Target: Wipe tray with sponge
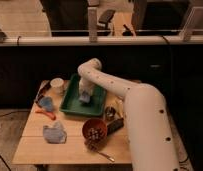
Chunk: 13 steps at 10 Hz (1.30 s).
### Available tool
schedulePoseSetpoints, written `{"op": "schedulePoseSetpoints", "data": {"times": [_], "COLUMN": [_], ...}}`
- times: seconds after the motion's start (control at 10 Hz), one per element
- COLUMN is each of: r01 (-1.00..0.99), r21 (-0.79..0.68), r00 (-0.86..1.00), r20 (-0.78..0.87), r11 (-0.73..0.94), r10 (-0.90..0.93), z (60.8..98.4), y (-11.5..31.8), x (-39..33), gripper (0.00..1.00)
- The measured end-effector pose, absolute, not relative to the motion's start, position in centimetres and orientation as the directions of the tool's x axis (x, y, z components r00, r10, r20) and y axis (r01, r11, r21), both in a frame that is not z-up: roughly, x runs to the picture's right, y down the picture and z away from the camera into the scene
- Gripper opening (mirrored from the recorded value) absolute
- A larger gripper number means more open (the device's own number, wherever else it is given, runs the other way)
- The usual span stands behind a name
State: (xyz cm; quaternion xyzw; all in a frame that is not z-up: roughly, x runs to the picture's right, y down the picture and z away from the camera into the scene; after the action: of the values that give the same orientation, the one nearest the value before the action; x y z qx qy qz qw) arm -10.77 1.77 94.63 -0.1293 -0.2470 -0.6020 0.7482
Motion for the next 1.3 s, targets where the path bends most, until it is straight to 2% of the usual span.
{"op": "schedulePoseSetpoints", "data": {"times": [0.4, 0.7, 1.0, 1.3], "r01": [0.973, 0.981, 0.989, 0.986], "r21": [0.180, 0.154, 0.058, 0.028], "r00": [0.018, -0.001, 0.078, 0.120], "r20": [0.573, 0.605, 0.591, 0.556], "r11": [0.147, 0.115, 0.139, 0.162], "r10": [-0.819, -0.796, -0.803, -0.822], "z": [92.3, 90.5, 91.3, 93.5], "y": [5.2, 8.0, 6.9, 3.8], "x": [-12.2, -9.5, -4.9, -4.7], "gripper": [0.01, 0.01, 0.01, 0.01]}}
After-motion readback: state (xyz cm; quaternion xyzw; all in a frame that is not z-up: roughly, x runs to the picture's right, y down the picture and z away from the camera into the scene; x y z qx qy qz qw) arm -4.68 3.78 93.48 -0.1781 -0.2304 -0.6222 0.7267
